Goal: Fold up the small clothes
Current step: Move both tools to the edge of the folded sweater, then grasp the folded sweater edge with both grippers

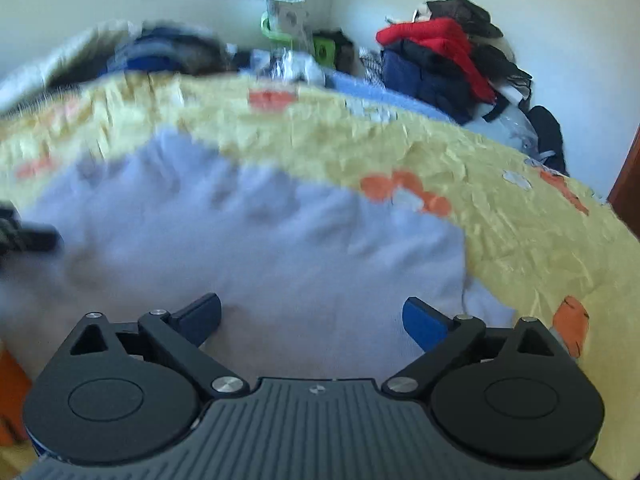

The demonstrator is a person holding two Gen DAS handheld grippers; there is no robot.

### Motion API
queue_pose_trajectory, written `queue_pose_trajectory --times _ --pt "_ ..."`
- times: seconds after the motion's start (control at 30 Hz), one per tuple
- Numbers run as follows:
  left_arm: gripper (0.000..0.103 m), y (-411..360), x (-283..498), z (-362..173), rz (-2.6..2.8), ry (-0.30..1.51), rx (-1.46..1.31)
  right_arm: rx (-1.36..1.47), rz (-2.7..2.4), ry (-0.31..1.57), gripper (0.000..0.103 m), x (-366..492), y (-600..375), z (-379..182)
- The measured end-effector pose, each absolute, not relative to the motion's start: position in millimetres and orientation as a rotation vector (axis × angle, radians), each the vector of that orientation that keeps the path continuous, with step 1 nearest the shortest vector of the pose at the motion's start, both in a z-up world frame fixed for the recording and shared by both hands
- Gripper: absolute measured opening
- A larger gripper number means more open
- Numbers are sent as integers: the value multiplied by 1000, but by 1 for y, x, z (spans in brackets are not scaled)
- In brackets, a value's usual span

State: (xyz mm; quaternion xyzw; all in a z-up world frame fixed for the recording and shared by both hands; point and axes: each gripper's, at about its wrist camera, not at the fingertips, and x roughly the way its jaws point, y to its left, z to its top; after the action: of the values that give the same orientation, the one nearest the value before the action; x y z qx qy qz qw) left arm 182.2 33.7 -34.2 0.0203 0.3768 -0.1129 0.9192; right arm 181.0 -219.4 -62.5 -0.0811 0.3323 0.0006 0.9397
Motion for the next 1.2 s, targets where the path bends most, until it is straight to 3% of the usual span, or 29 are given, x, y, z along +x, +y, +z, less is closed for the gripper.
queue_pose_trajectory --times 0.1,0.3,0.53,0.77,0.87,1.03,1.2 --pt "87 44 174 -28 -245 731 36 -22 -22 646 87 168 -228 -52" --pt "87 73 205 -28 -290 826 -180 -187 131 513 87 107 -173 -37" --pt "87 92 237 -40 -392 936 -392 -400 233 484 85 70 -111 -42" --pt "92 100 272 -51 -534 1005 -582 -548 256 505 82 59 -71 -61" --pt "101 95 288 -55 -596 1006 -617 -612 219 471 82 57 -58 -68" --pt "101 83 313 -57 -647 993 -612 -685 140 423 81 68 -35 -75" --pt "101 61 334 -53 -681 991 -524 -721 121 404 64 86 -16 -79"
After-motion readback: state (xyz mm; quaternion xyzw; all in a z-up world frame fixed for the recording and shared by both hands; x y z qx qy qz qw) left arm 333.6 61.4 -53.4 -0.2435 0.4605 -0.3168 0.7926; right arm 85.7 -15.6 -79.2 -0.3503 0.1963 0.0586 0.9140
